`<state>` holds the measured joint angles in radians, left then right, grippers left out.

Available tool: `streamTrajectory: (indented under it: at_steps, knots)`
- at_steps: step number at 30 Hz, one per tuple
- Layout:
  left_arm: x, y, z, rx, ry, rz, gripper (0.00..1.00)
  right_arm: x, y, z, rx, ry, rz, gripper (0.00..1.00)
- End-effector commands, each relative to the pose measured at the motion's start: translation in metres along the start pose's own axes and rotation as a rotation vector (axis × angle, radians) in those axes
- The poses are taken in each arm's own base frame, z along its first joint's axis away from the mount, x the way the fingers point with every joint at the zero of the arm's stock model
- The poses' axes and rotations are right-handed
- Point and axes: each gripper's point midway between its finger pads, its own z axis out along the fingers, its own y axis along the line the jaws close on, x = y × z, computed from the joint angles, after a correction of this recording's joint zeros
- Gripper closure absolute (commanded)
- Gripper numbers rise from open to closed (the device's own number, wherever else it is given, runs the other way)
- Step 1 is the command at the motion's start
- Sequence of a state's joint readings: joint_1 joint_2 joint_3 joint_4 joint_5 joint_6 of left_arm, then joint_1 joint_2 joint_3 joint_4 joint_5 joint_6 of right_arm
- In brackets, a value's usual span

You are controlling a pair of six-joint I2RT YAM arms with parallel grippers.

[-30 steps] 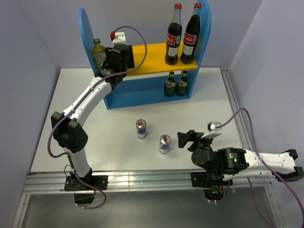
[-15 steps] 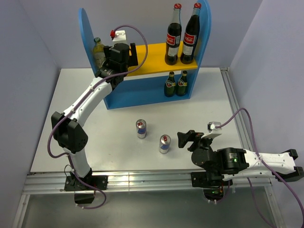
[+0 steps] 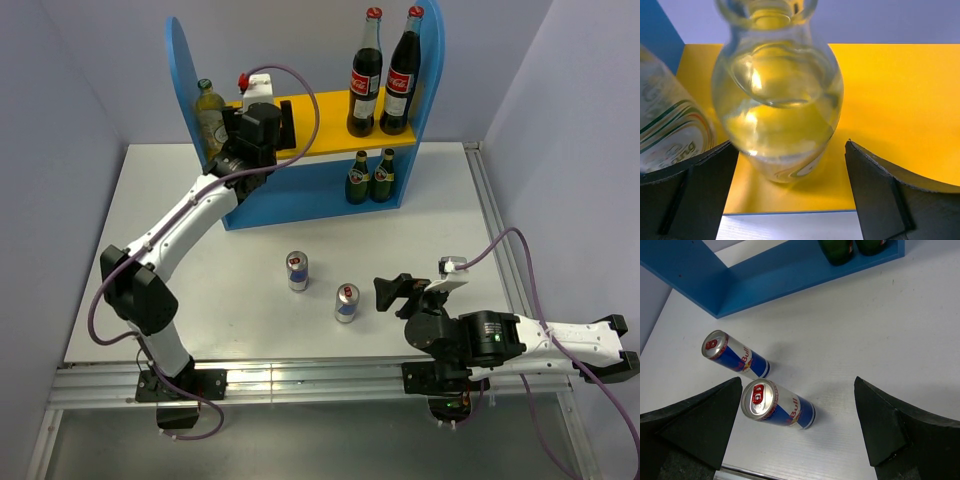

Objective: Place and organize the beverage onto the shelf

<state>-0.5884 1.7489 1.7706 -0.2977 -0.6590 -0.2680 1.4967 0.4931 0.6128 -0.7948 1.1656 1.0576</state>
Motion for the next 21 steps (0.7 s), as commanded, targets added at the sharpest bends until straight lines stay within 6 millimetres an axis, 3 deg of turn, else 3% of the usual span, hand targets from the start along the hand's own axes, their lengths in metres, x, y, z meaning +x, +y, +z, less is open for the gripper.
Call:
streamTrajectory:
  at_steps: [1, 8, 11, 12, 13, 15, 16, 17, 18, 19, 21]
  knots:
    - [-0.027, 0.011, -0.024, -0.018, -0.068, -0.058, 0.07, -0.003, -0.001, 0.0, 0.003, -0.025, 0.023, 0.0]
    - [-0.017, 0.023, -0.04, -0.048, -0.055, -0.054, 0.07, -0.003, 0.0, 0.0, -0.003, -0.022, 0.024, 0.0]
    - [-0.01, 0.024, -0.06, -0.055, -0.049, -0.051, 0.07, -0.003, -0.001, 0.0, -0.001, -0.025, 0.022, 0.0]
    - [-0.015, 0.027, -0.073, -0.049, -0.063, -0.062, 0.07, -0.003, -0.001, 0.0, -0.001, -0.025, 0.022, 0.0]
    - [-0.004, 0.02, -0.085, -0.037, -0.051, -0.047, 0.07, -0.003, -0.001, 0.001, 0.002, -0.027, 0.021, 0.0]
    - [-0.003, 0.022, -0.11, -0.02, -0.047, -0.055, 0.03, -0.003, -0.001, 0.001, 0.002, -0.027, 0.021, 0.0]
    - [0.011, 0.011, -0.125, 0.015, -0.027, -0.061, 0.02, -0.004, -0.001, 0.0, 0.002, -0.027, 0.022, 0.0]
    - [0.008, 0.015, -0.142, 0.029, -0.034, -0.083, 0.01, -0.004, 0.0, 0.0, 0.0, -0.026, 0.022, 0.0]
    - [0.014, 0.014, -0.151, 0.039, -0.026, -0.086, 0.01, -0.004, -0.001, 0.001, 0.003, -0.028, 0.021, 0.0]
    - [0.04, 0.005, -0.167, 0.074, 0.013, -0.068, 0.01, -0.004, -0.001, 0.0, 0.001, -0.027, 0.021, 0.0]
    - [0.053, 0.008, -0.188, 0.1, 0.019, -0.084, 0.01, -0.004, -0.001, 0.001, 0.001, -0.027, 0.018, 0.0]
